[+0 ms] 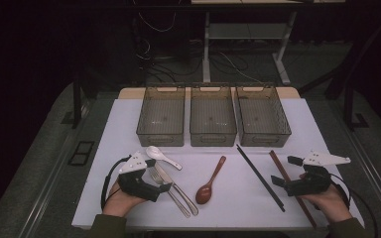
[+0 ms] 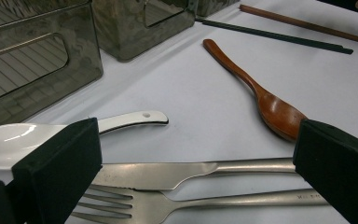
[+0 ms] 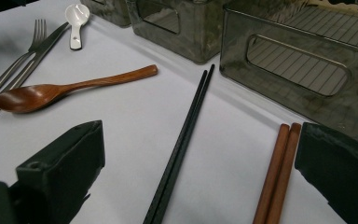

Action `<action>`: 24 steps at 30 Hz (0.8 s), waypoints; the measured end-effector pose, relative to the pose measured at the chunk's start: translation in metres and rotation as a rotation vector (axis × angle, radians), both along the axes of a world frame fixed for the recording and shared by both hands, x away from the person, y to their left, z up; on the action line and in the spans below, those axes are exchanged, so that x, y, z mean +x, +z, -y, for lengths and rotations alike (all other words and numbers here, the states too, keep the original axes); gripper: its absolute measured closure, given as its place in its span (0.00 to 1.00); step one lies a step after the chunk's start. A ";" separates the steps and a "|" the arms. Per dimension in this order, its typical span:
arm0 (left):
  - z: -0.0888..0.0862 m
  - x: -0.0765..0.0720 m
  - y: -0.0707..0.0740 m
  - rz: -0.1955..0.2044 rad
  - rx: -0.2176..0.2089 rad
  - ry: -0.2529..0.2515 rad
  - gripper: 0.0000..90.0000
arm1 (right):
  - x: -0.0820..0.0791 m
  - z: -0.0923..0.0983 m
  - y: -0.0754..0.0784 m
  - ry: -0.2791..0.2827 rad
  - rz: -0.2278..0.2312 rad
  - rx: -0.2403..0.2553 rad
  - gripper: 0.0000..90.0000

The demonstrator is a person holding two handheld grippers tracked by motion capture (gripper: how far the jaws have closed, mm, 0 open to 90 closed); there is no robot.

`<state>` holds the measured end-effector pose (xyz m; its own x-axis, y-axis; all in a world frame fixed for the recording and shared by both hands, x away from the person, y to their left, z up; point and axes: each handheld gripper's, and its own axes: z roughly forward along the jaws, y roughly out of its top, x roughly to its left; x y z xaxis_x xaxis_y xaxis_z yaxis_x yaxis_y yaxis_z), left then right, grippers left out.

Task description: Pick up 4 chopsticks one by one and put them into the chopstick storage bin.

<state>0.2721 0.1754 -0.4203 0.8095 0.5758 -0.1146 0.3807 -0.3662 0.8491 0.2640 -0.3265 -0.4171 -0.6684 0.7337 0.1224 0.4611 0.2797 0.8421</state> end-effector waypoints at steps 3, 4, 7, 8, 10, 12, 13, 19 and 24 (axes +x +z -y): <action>-0.001 0.000 0.000 0.003 -0.003 0.004 0.00 | 0.002 0.001 0.001 -0.020 -0.002 -0.011 0.02; -0.001 0.000 0.000 0.001 -0.006 0.005 0.00 | 0.003 0.001 0.002 -0.035 -0.003 -0.007 0.02; -0.001 0.000 -0.002 0.001 0.001 0.006 0.00 | 0.007 0.004 0.004 -0.045 0.001 -0.012 0.02; -0.001 0.000 -0.002 0.002 0.005 0.016 0.00 | 0.008 0.004 0.005 -0.046 0.002 -0.013 0.02; -0.001 0.000 -0.002 0.004 -0.001 0.020 0.00 | 0.010 0.005 0.005 -0.042 -0.005 -0.016 0.03; -0.001 0.000 -0.001 0.007 -0.003 0.024 0.00 | 0.012 0.004 0.005 -0.038 -0.002 -0.027 0.05; -0.001 -0.001 -0.002 0.006 -0.008 0.027 0.00 | 0.013 0.004 0.005 -0.036 -0.007 -0.031 0.05; 0.000 -0.002 -0.002 0.003 -0.012 0.024 0.00 | 0.018 0.004 0.004 -0.042 -0.013 -0.046 0.07; 0.002 -0.002 -0.003 0.003 -0.010 0.023 0.00 | 0.026 0.005 0.003 -0.063 -0.019 -0.055 0.12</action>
